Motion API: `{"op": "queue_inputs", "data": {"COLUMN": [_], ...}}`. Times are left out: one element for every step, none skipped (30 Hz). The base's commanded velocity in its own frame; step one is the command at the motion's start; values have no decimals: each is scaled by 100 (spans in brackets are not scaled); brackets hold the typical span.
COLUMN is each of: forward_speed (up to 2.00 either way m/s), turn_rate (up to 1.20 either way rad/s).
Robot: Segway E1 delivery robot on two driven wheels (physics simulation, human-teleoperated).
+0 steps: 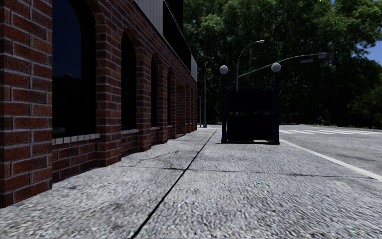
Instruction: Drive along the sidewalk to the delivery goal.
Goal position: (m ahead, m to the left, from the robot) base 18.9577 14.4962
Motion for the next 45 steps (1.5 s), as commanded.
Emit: {"op": "queue_inputs", "data": {"forward_speed": [200,200,200,200,200,200,200,200,200,200,200,200,200,200,200,200,200,200,200,200,200,200,200,200,200,200,200,200,200,200,200,200,200,200,200,200,200,200,200,200,200,200,200,200,200], "turn_rate": [22,8,8,0,0,0,0,0,0,0,0,0,0,0,0,0,0,0,0,0,0,0,0,0,0,-8,-8,-26,-39,-42,-42,-17,0,0,0,0,0,0,0,0,0,0,-17,-50,-50]}}
